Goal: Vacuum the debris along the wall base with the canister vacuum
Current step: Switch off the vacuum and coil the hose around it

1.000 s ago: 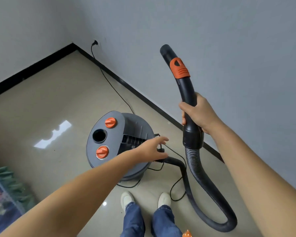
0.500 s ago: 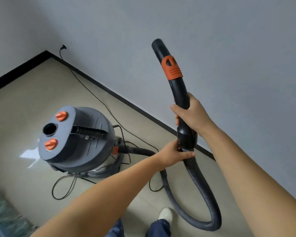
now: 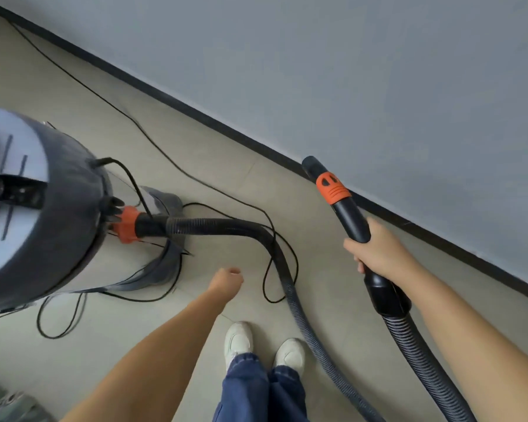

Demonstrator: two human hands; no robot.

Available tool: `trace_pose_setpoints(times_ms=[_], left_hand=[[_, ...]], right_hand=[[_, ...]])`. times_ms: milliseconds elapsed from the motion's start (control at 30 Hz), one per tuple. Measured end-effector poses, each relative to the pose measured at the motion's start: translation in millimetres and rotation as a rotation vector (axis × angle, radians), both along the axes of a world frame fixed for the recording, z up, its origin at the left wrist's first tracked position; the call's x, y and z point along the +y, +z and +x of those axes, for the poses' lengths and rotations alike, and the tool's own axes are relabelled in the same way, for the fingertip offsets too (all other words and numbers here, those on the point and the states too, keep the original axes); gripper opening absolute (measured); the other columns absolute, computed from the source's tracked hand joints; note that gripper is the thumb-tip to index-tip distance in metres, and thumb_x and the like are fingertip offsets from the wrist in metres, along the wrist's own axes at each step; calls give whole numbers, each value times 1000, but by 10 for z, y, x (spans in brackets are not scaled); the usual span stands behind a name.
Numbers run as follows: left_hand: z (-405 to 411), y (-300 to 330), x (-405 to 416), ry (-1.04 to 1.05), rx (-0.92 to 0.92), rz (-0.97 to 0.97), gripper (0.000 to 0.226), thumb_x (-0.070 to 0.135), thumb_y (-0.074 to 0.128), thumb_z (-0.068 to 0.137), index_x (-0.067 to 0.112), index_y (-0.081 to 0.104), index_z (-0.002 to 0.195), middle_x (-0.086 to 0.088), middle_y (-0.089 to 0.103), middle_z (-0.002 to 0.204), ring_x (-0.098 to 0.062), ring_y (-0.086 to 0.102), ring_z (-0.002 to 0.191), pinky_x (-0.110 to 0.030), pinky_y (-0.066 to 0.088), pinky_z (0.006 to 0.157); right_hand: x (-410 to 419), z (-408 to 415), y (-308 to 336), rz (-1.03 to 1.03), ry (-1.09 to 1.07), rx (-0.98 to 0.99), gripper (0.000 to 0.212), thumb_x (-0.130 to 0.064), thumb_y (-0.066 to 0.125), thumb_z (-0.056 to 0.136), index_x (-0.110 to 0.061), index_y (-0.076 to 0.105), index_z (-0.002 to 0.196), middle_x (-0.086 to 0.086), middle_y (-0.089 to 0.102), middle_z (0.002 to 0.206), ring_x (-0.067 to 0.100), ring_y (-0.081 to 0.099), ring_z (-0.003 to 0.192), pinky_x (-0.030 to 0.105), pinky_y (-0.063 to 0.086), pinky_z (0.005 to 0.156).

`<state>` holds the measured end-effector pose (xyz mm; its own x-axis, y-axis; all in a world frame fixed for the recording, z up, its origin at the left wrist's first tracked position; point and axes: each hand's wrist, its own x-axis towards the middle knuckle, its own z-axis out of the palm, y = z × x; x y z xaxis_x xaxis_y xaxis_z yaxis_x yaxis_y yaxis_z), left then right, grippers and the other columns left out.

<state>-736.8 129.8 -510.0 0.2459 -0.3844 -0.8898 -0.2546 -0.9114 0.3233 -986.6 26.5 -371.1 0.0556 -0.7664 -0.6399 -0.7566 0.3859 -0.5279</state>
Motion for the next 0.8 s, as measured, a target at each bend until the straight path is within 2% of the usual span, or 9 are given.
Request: trace_pose_setpoints(times_ms=[100, 300, 333, 400, 467, 533, 600, 700, 800], left_hand=[[-163, -778, -91, -3, -30, -24, 39, 12, 48, 93, 10, 53, 132, -13, 56, 133, -30, 52, 121, -38, 42, 106], [-712, -1992, -259, -33, 35, -93, 64, 15, 52, 96, 7, 21, 151, -10, 27, 156, -28, 30, 141, -36, 29, 113], [-748, -2125, -261, -16, 73, -77, 63, 15, 54, 95, 6, 24, 149, -11, 34, 151, -27, 36, 137, -34, 33, 109], [-766, -2228, -233, 39, 152, -68, 40, 10, 54, 93, 5, 46, 132, -11, 56, 120, -22, 54, 111, -22, 45, 87], [-751, -2029, -192, 133, 201, -131, 22, 3, 48, 93, 7, 55, 113, -5, 59, 86, -15, 57, 80, -14, 46, 69], [-709, -1671, -168, 239, 243, -199, 27, -1, 42, 93, 9, 59, 111, -4, 57, 73, -13, 53, 67, -24, 48, 75], [-654, -1180, -196, 407, 339, -228, 31, -3, 35, 94, 10, 60, 108, -5, 56, 69, -16, 53, 61, -31, 52, 75], [-560, -359, -312, 669, 541, -289, 34, -6, 30, 94, 9, 59, 103, -5, 53, 65, -16, 51, 54, -29, 54, 63], [-442, 342, -418, 778, 662, -328, 30, -5, 34, 96, 10, 60, 101, -4, 54, 66, -14, 52, 51, -27, 53, 57]], right_hand=[[45, -79, -738, 52, 1, 17, 15, -17, 60, 83, -19, 48, 91, 7, 62, 68, 19, 59, 46, 26, 45, 52], [178, -269, -1810, 112, 36, 53, 12, -13, 60, 83, -15, 50, 89, 6, 59, 61, 17, 54, 41, 25, 43, 49], [197, -324, -1919, 126, 36, 68, 12, -13, 60, 83, -15, 50, 89, 6, 59, 60, 17, 54, 41, 25, 42, 49], [221, -428, -2068, 166, 32, 103, 12, -12, 60, 83, -14, 51, 91, 6, 59, 58, 18, 54, 41, 26, 43, 50], [249, -498, -2102, 206, 41, 142, 13, -12, 60, 83, -12, 51, 93, 7, 60, 57, 20, 55, 42, 26, 45, 50], [281, -490, -2019, 245, 48, 147, 16, -12, 59, 82, -9, 51, 96, 8, 60, 56, 22, 55, 43, 28, 46, 51], [308, -405, -1844, 274, 56, 141, 19, -11, 59, 82, -8, 50, 99, 9, 58, 58, 23, 54, 43, 28, 46, 50], [279, -146, -1495, 265, 92, 109, 19, -11, 59, 82, -11, 49, 97, 8, 57, 61, 22, 53, 43, 27, 45, 47], [173, 177, -1126, 245, 175, 43, 17, -11, 59, 84, -20, 48, 93, 7, 56, 67, 22, 52, 46, 27, 45, 47]])
